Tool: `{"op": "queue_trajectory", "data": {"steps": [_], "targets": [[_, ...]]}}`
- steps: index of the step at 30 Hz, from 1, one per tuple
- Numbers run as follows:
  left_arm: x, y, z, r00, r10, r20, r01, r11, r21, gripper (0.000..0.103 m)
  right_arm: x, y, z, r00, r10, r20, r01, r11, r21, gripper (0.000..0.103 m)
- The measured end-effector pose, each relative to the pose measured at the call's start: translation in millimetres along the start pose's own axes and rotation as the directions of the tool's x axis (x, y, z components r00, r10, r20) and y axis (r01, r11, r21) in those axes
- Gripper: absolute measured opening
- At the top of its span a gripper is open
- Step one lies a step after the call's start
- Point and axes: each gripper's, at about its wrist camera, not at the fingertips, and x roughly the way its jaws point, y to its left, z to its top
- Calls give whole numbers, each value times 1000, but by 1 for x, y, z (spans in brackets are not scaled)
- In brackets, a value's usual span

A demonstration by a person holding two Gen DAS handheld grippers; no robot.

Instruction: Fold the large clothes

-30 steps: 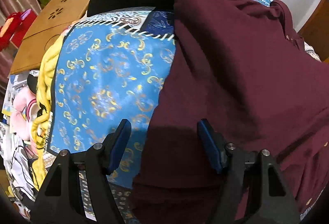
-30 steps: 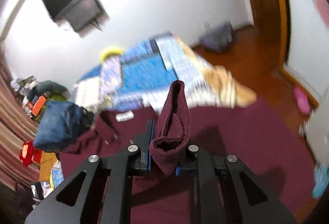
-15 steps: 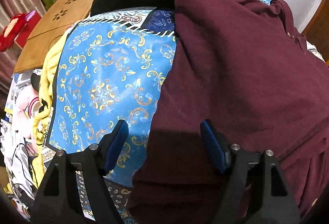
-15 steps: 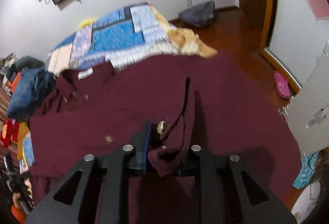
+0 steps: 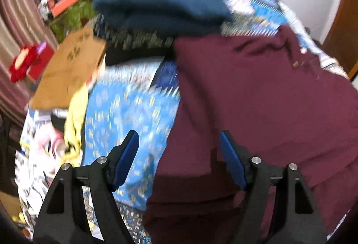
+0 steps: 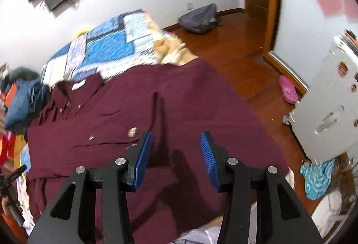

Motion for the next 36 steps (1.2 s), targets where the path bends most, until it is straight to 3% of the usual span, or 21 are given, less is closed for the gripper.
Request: {"op": "queue_trajectory", "data": {"steps": [3, 6, 13, 17, 22, 29, 33, 35, 36], "targets": [[-23, -21, 19, 997, -35, 72, 32, 999, 37, 73, -9, -21, -1, 999, -25, 25, 24, 998, 65, 43], [-44, -51, 37, 987, -96, 130, 85, 993, 84, 73, -13, -45, -4, 999, -43, 30, 37, 987, 156, 54], [-60, -121, 52, 957, -256, 137, 228, 955, 191, 73, -4, -96, -30, 999, -18, -27, 26, 939, 343, 55], [-54, -155, 49, 956, -270, 116, 237, 941, 242, 73, 6, -114, -48, 998, 5, -66, 23, 904, 427, 55], [-45, -181, 40, 946, -320, 52, 297, 921, 253, 73, 16, -127, -60, 995, 35, -93, 15, 870, 493, 55], [-39, -187, 32, 952, -305, 34, 287, 923, 258, 73, 35, -148, -58, 994, 106, -38, -62, 795, 603, 55], [-36, -179, 30, 956, -290, 33, 274, 930, 244, 73, 38, -153, -52, 998, 67, 9, -57, 758, 650, 55], [-35, -174, 29, 958, -286, 32, 271, 934, 234, 73, 40, -151, -48, 999, 33, 10, -31, 754, 656, 50], [-34, -173, 28, 958, -284, 31, 270, 935, 229, 73, 39, -149, -45, 1000, 8, 8, -11, 760, 650, 42]]}}
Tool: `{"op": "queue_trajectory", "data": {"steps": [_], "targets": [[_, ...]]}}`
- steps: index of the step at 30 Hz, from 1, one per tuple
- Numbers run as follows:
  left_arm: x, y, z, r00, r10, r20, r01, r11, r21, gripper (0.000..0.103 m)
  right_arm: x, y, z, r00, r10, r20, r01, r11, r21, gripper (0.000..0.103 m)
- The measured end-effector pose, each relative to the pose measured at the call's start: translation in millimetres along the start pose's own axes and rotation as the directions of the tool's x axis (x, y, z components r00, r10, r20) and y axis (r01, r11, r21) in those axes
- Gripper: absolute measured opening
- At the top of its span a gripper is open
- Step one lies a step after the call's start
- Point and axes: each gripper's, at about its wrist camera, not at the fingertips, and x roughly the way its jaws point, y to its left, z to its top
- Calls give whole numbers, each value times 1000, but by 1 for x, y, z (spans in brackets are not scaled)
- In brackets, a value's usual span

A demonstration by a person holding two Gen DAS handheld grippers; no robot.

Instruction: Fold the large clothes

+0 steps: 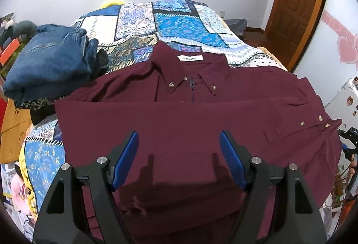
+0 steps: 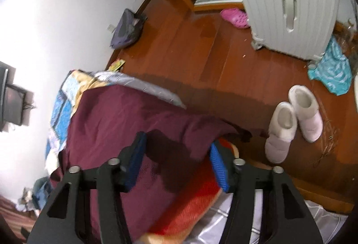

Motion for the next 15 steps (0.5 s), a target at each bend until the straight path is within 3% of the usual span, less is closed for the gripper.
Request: {"op": "queue_trajectory", "data": {"steps": [2, 3, 6, 10, 13, 15], "targets": [[0, 5, -2, 1000, 2, -2, -2, 1000, -10, 73, -3, 7, 1, 999, -31, 30, 32, 999, -30, 28], [-1, 6, -3, 1000, 2, -2, -2, 1000, -14, 73, -6, 12, 3, 999, -20, 45, 22, 999, -50, 8], [-3, 11, -5, 1000, 4, 2, -4, 1000, -23, 73, -16, 27, 8, 997, 39, 65, -34, 996, -79, 7], [-8, 18, -8, 1000, 2, 17, -1, 999, -37, 73, -50, 87, 11, 981, 126, 147, -88, 966, -244, 6], [-14, 23, -9, 1000, -2, 29, 4, 999, -44, 73, -76, 136, 2, 959, 227, 172, -149, 914, -378, 5], [-17, 27, -11, 999, -2, 37, 4, 999, -49, 73, -94, 173, -12, 937, 306, 169, -192, 855, -482, 5]]}}
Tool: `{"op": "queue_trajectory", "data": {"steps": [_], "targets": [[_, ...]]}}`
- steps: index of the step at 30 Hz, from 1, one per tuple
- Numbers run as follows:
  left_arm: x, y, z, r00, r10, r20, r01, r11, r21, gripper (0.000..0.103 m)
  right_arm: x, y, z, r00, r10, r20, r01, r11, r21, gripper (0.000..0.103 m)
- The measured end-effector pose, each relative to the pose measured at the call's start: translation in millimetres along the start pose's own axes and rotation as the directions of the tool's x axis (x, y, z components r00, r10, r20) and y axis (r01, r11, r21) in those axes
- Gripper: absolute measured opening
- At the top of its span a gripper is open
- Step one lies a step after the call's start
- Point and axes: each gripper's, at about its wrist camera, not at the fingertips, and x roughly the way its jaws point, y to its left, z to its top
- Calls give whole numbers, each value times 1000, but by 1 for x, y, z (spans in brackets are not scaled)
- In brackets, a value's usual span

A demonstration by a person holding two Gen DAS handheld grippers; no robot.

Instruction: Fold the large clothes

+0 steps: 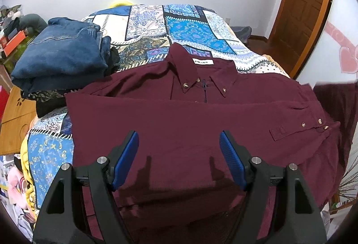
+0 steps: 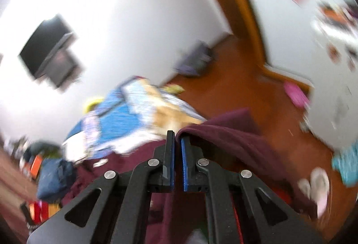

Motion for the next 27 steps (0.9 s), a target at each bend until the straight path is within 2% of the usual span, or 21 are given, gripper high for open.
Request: {"op": "queue_trajectory", "data": {"steps": [3, 6, 9, 12, 14, 16, 18, 20, 22, 25, 27], "targets": [[-4, 5, -1, 1000, -4, 6, 4, 1000, -8, 73, -5, 54, -3, 996, 91, 1, -90, 986, -143, 5], [-5, 10, -4, 1000, -4, 5, 5, 1000, -13, 73, 4, 93, -25, 986, 145, -82, -160, 957, -241, 5], [-6, 14, -8, 1000, -2, 1, 2, 1000, -19, 73, 28, 106, -59, 970, 133, -205, -191, 937, -294, 5], [-5, 19, -11, 1000, -4, -9, 4, 999, -33, 73, 61, 106, -102, 926, 82, -368, -208, 925, -317, 5], [-5, 21, -13, 1000, -4, -16, 4, 999, -37, 73, 73, 104, -122, 907, 29, -419, -190, 918, -348, 7], [-3, 22, -15, 1000, -4, -23, 3, 999, -38, 73, 74, 103, -137, 900, -17, -435, -166, 910, -379, 9], [-2, 22, -16, 1000, -1, -29, 0, 999, -35, 73, 67, 101, -135, 902, -20, -432, -163, 910, -381, 9], [0, 21, -15, 999, -2, -33, 1, 999, -33, 73, 60, 97, -127, 892, -3, -453, -174, 921, -349, 15], [0, 18, -14, 999, -7, -31, 6, 999, -31, 73, 55, 97, -118, 885, 21, -465, -184, 933, -308, 30], [-1, 12, -13, 1000, -14, -22, 14, 1000, -23, 73, 36, 91, -104, 905, 44, -422, -180, 941, -288, 48], [-2, 8, -12, 1000, -18, -14, 18, 1000, -12, 73, 31, 92, -99, 923, 40, -383, -160, 945, -286, 50]]}}
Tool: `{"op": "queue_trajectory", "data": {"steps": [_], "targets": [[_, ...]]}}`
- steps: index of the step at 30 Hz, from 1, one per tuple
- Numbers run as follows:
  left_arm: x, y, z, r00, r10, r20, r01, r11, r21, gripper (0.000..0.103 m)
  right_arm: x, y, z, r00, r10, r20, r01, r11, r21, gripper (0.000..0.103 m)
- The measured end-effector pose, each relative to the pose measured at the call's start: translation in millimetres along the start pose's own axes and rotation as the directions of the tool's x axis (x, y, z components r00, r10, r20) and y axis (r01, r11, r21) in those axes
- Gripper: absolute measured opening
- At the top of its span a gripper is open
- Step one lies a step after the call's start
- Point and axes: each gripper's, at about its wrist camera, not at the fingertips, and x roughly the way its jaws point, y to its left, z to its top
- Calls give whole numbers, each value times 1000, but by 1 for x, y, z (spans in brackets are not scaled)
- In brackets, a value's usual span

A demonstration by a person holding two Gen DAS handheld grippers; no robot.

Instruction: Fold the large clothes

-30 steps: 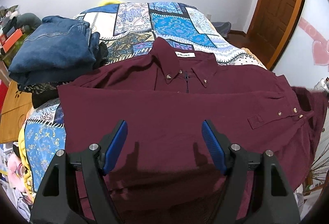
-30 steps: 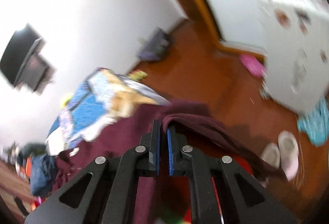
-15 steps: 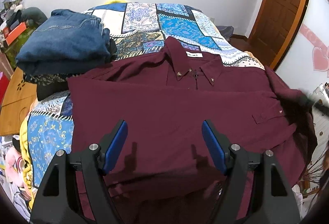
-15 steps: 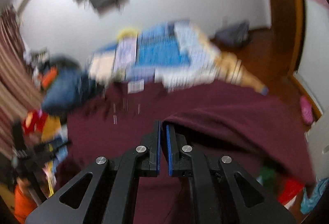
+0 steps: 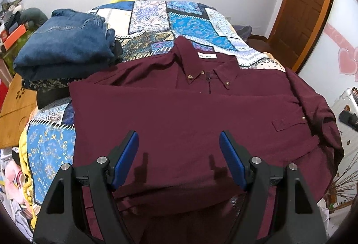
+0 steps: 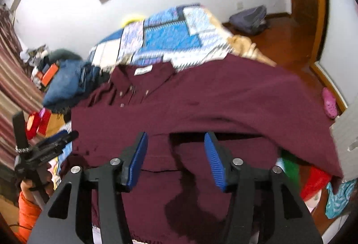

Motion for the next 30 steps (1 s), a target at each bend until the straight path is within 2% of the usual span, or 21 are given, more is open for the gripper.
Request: {"op": "queue_trajectory", "data": {"steps": [4, 8, 13, 17, 21, 24, 27, 30], "targets": [[-2, -10, 2, 1000, -13, 11, 12, 1000, 22, 73, -24, -24, -1, 995, -57, 82, 47, 991, 123, 52], [-2, -15, 2, 1000, -22, 12, 22, 999, 33, 73, -30, -58, -3, 988, -110, 109, 74, 954, 292, 53], [-1, -17, 1, 1000, -23, 6, 23, 999, 34, 74, -27, -107, -22, 986, -147, 82, 86, 857, 508, 53], [2, -16, 1, 1000, -19, -5, 19, 999, 25, 73, -17, -134, -37, 989, -132, 60, 67, 783, 619, 53], [4, -14, 1, 1000, -16, -10, 17, 1000, 13, 73, -2, -157, -53, 991, -124, 53, 47, 690, 722, 53], [6, -14, 0, 1000, -12, -14, 12, 1000, 9, 73, 5, -171, -57, 989, -134, 63, 38, 643, 765, 53], [7, -15, -1, 1000, -11, -17, 11, 1000, 7, 73, 6, -175, -53, 980, -168, 103, 25, 624, 781, 56], [8, -16, -1, 1000, -7, -18, 7, 1000, 10, 73, 6, -175, -42, 966, -226, 124, 54, 648, 760, 55]]}}
